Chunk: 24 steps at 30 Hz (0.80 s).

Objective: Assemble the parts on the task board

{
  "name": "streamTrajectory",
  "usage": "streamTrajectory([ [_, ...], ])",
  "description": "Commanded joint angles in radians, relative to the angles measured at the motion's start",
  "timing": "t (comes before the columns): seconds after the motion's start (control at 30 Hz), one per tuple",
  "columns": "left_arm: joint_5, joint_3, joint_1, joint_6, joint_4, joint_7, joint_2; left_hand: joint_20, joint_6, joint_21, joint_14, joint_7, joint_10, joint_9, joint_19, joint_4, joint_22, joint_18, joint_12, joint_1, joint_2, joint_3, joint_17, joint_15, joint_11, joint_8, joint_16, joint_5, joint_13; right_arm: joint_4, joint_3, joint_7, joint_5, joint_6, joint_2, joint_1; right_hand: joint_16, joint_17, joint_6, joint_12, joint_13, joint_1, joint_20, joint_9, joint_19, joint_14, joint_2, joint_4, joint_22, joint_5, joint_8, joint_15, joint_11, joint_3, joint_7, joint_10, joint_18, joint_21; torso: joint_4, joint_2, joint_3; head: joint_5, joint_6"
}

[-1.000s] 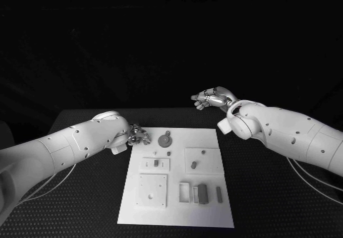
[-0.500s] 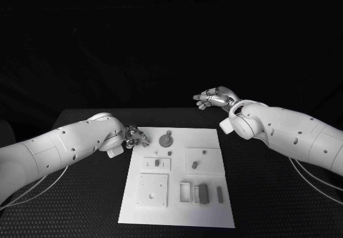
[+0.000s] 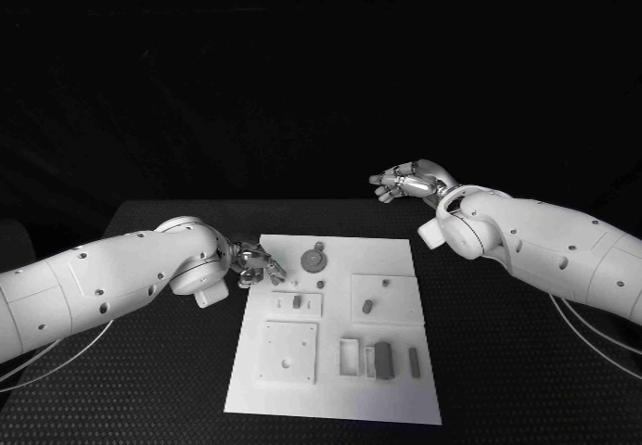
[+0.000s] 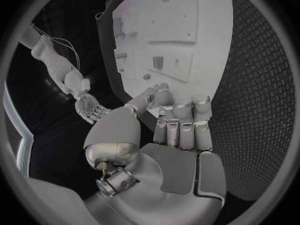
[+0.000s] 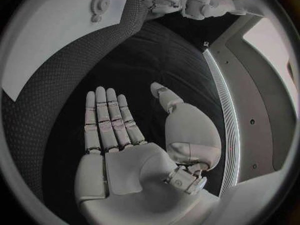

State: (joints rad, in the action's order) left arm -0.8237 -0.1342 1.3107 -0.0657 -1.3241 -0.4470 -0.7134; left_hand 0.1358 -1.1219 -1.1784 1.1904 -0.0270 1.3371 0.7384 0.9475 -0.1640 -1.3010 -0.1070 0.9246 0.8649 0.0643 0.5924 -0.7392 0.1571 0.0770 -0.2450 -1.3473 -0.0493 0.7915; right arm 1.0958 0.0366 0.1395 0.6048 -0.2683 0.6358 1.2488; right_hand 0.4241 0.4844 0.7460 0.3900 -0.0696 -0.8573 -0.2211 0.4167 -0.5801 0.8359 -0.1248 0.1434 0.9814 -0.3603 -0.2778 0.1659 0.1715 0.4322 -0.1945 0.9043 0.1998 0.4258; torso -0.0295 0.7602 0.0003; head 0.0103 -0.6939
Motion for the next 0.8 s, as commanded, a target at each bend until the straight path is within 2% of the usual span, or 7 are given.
streamTrajectory([
  [0.03, -0.064, -0.001, 0.001, 0.019, -0.028, -0.021, -0.009, 0.110, -0.014, -0.004, 0.030, -0.007, 0.011, 0.002, 0.007, 0.007, -0.002, 0.002, 0.004, 0.011, 0.006, 0.001, 0.000, 0.022, 0.001, -0.010, -0.005, -0.002, -0.002, -0.004, 0.000, 0.009, 0.003, 0.016, 0.000, 0.000, -0.004, -0.001, -0.008, -0.005, 0.001, -0.007, 0.001, -0.001, 0.005, -0.006, -0.003, -0.001, 0.001, -0.005, -0.002, 0.002, 0.003, -0.007, -0.029, 0.006, 0.020, -0.007, 0.0014, 0.001, -0.0013, -0.002, -0.003],
  [0.17, -0.139, -0.007, 0.000, 0.020, -0.055, -0.033, -0.017, 0.112, -0.021, -0.007, 0.036, -0.003, 0.019, 0.003, 0.012, 0.010, -0.003, 0.001, 0.008, 0.013, 0.003, 0.001, 0.000, 0.025, 0.004, -0.014, -0.011, -0.003, -0.002, -0.008, 0.000, 0.010, 0.003, 0.017, -0.001, 0.000, -0.004, -0.001, -0.008, -0.005, 0.001, -0.007, 0.001, -0.001, 0.005, -0.006, -0.003, -0.001, 0.001, -0.005, -0.002, 0.002, 0.003, -0.007, -0.029, 0.006, 0.020, -0.007, 0.0021, 0.002, -0.0012, -0.003, -0.006],
  [0.27, -0.167, -0.020, 0.000, 0.022, -0.073, -0.039, -0.021, 0.113, -0.025, -0.009, 0.042, -0.002, 0.026, 0.004, 0.016, 0.012, -0.003, 0.000, 0.011, 0.012, 0.000, 0.000, -0.001, 0.026, 0.006, -0.016, -0.016, -0.002, -0.002, -0.008, 0.000, 0.010, 0.003, 0.018, -0.002, 0.000, -0.005, -0.002, -0.008, -0.005, 0.001, -0.007, 0.001, -0.001, 0.005, -0.007, -0.003, -0.001, 0.001, -0.005, -0.002, 0.002, 0.003, -0.007, -0.029, 0.006, 0.020, -0.007, 0.0017, 0.002, -0.0009, -0.004, -0.007],
  [0.43, -0.224, -0.034, -0.001, 0.023, -0.091, -0.049, -0.023, 0.114, -0.029, -0.011, 0.046, -0.001, 0.031, 0.004, 0.019, 0.015, -0.004, -0.001, 0.011, 0.011, -0.003, -0.001, 0.000, 0.027, 0.007, -0.018, -0.018, -0.003, -0.003, -0.007, 0.000, 0.010, 0.003, 0.018, -0.002, 0.000, -0.005, -0.002, -0.008, -0.006, 0.001, -0.007, 0.001, -0.001, 0.006, -0.007, -0.003, -0.001, 0.001, -0.005, -0.002, 0.002, 0.003, -0.007, -0.029, 0.006, 0.020, -0.007, 0.0023, 0.001, -0.0006, -0.006, -0.011],
  [0.53, -0.232, -0.043, -0.001, 0.027, -0.096, -0.059, -0.022, 0.114, -0.033, -0.012, 0.048, 0.001, 0.035, 0.005, 0.021, 0.019, -0.004, -0.001, 0.011, 0.010, -0.005, -0.001, 0.000, 0.028, 0.008, -0.020, -0.020, -0.003, -0.004, -0.007, 0.000, 0.010, 0.003, 0.018, -0.002, 0.000, -0.005, -0.002, -0.008, -0.006, 0.001, -0.008, 0.001, -0.001, 0.006, -0.008, -0.003, -0.001, 0.001, -0.005, -0.002, 0.002, 0.003, -0.007, -0.028, 0.006, 0.020, -0.008, 0.0027, 0.002, -0.0006, -0.006, -0.011],
  [0.57, -0.244, -0.049, -0.001, 0.032, -0.099, -0.066, -0.022, 0.115, -0.037, -0.013, 0.052, 0.003, 0.040, 0.006, 0.024, 0.021, -0.004, -0.002, 0.012, 0.010, -0.006, 0.000, 0.000, 0.029, 0.010, -0.022, -0.023, -0.003, -0.005, -0.006, 0.000, 0.010, 0.003, 0.018, -0.002, 0.000, -0.005, -0.002, -0.008, -0.006, 0.001, -0.008, 0.001, -0.001, 0.006, -0.008, -0.003, -0.001, 0.001, -0.005, -0.002, 0.002, 0.003, -0.007, -0.028, 0.006, 0.020, -0.008, 0.0030, 0.002, -0.0005, -0.006, -0.012],
  [0.8, -0.261, -0.065, -0.002, 0.037, -0.102, -0.075, -0.015, 0.118, -0.044, -0.018, 0.059, 0.007, 0.049, 0.007, 0.032, 0.022, -0.005, -0.005, 0.017, 0.014, -0.007, 0.001, 0.000, 0.034, 0.015, -0.027, -0.029, -0.004, -0.004, -0.006, 0.000, 0.010, 0.003, 0.018, -0.002, 0.000, -0.006, -0.002, -0.008, -0.006, 0.001, -0.008, 0.000, -0.002, 0.007, -0.008, -0.003, -0.001, 0.001, -0.005, -0.002, 0.002, 0.003, -0.007, -0.028, 0.006, 0.020, -0.008, 0.0038, 0.002, -0.0006, -0.005, -0.014],
])
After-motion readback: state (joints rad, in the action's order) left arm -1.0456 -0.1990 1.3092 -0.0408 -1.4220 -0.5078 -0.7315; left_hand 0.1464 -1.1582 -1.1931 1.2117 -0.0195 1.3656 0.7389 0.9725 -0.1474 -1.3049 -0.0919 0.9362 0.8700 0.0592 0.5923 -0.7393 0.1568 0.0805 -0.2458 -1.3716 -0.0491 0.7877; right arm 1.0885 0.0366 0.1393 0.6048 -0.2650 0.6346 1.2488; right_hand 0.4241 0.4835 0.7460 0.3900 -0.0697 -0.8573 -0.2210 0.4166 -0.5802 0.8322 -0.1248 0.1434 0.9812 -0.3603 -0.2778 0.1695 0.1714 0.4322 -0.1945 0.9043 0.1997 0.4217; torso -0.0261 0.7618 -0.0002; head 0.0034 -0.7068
